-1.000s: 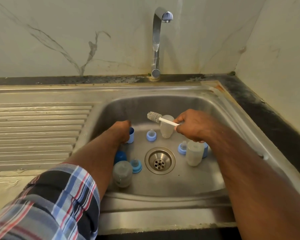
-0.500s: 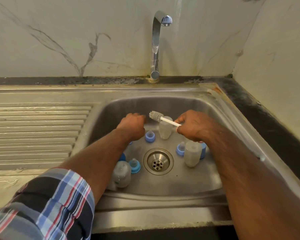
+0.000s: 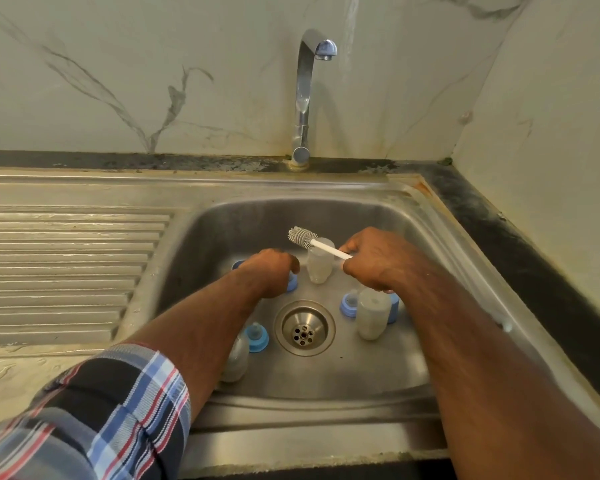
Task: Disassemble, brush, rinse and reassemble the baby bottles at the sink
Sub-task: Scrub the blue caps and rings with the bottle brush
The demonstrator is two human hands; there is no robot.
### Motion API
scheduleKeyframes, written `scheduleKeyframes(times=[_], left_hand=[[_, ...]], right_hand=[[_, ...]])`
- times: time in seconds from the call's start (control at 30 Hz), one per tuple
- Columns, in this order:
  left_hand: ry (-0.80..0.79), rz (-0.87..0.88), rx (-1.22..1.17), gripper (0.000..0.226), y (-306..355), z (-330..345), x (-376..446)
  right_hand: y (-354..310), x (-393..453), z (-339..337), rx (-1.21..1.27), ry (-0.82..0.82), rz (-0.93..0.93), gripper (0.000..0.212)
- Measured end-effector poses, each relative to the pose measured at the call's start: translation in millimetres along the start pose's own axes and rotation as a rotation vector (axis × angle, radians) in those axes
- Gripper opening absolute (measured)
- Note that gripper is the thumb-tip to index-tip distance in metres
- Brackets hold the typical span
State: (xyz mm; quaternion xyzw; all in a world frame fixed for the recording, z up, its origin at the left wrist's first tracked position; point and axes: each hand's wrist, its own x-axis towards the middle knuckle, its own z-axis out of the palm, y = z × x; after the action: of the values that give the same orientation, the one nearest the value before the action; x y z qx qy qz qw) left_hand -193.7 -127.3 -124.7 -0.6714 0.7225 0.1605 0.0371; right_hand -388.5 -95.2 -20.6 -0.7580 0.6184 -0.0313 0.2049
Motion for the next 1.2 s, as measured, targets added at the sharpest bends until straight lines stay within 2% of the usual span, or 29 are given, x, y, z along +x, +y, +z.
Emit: scheduleKeyframes(times=[0.17,0.3,0.4,0.57,0.67,0.8,0.9,1.03,1.2], left_hand=[[-0.014,-0.021,-0.058,0.039,-1,-1,-2],[0.16,-0.016,-0.197,0.023,-5,-10,-9],[0.337,-0.103,-0.585,0.012,-8,-30,-21],[0.441,-0.231,-1.546,0.018,-23,-69,-59],[0.49,-0.236,-1.831,0.024,-41,-77,-83],[0.424,-0.239,-2.173,0.024,-49,-70,-102],[0.402,-0.202,-2.157,0.021,-47,-68,-99],[0.475,-0.23,-2.092,0.025,-47,-67,-84],[0.4,-0.204,-1.986,0.026,-37,-63,-77]], right_hand=[[-1,-1,-1,-0.001,-0.001,-0.009,0.031],[1,0,-1,0.024,0.034,-0.014,0.029],[0,-1,-4,0.127,0.084,-0.05,0.025],[-11,-11,-5,0.357,0.117,-0.117,0.035],[-21,-20,-3,0.415,0.084,-0.168,0.037],[-34,-31,4,0.369,0.041,-0.21,0.036],[-37,-36,2,0.317,0.051,-0.228,0.037],[-42,-40,0,0.133,0.121,-0.265,0.037],[-50,-38,5,-0.152,0.247,-0.256,0.041]])
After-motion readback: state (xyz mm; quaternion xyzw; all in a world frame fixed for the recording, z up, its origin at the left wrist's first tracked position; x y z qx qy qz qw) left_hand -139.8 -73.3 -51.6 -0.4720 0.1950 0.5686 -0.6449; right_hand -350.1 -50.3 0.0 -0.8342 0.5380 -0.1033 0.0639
